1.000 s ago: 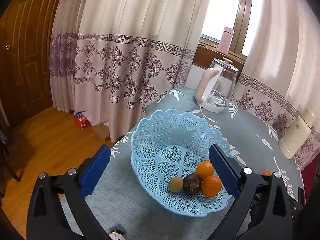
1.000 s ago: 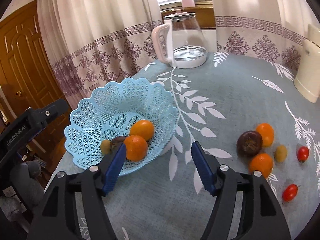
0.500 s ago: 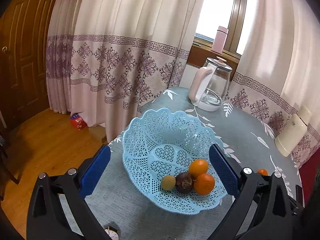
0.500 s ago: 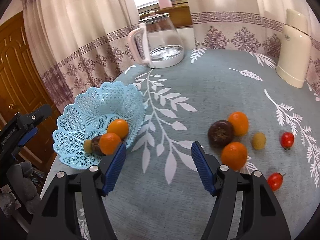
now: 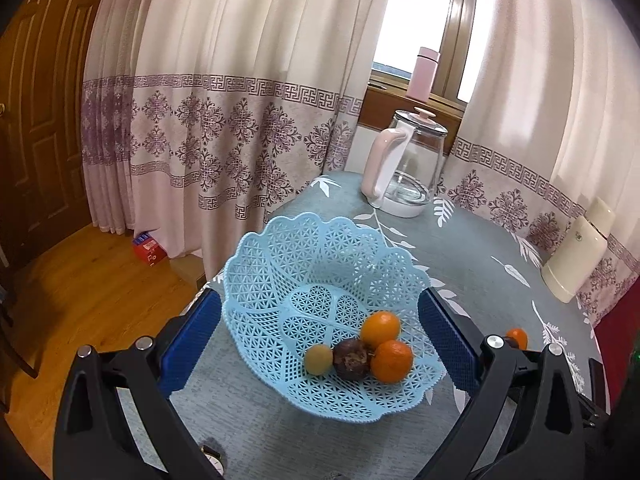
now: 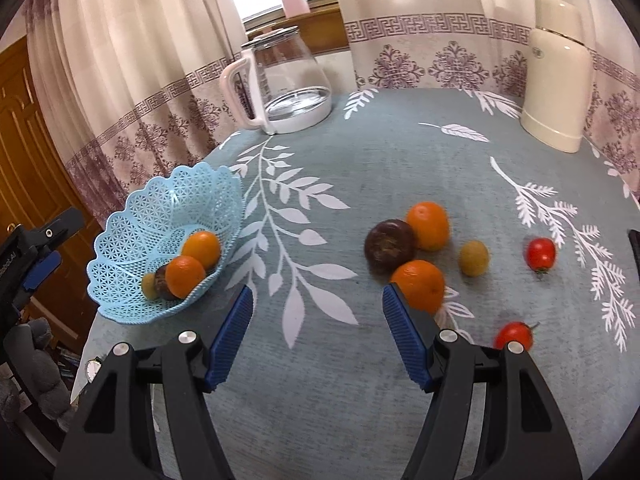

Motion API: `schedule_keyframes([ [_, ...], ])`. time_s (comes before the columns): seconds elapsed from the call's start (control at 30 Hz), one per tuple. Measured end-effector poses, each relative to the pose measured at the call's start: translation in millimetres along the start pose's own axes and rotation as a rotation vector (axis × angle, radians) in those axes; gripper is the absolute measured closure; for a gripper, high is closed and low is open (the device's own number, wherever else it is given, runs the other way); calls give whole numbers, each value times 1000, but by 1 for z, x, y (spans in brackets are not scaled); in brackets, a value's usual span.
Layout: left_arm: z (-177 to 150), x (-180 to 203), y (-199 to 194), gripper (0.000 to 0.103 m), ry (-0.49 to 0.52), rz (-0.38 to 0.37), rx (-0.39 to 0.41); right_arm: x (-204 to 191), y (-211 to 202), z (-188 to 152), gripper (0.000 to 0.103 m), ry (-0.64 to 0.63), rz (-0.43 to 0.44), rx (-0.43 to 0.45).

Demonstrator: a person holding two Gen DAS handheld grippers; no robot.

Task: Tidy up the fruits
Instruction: 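Withdraw both tools from the basket back toward the loose fruits, then close the right tool around a red tomato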

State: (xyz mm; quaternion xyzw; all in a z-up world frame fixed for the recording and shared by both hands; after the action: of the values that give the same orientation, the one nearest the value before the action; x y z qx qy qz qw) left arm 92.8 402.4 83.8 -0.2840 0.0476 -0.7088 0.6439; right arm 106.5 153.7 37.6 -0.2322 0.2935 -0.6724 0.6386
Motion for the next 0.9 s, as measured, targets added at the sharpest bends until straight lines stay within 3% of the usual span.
schedule_keyframes([
  [0.33, -4, 15, 0, 3, 40, -17, -8, 30, -1, -6, 36, 40, -44, -2],
  [0.9, -19, 47, 7, 3, 116, -51, -42, 118, 9, -29, 35, 153, -207, -31],
])
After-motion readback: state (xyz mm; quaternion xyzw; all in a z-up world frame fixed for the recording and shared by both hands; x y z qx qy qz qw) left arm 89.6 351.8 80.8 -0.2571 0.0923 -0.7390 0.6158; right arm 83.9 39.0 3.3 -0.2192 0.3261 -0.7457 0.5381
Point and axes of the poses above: each gripper's, at about its wrist camera, not at the fingertips, and y roughly the way its jaws point, x to its right, z to its top, the point moved 4 cm from there along y, roughly the way its jaws point, and after that the axes turned 15 degrees about -z, right-handed, at the moved point
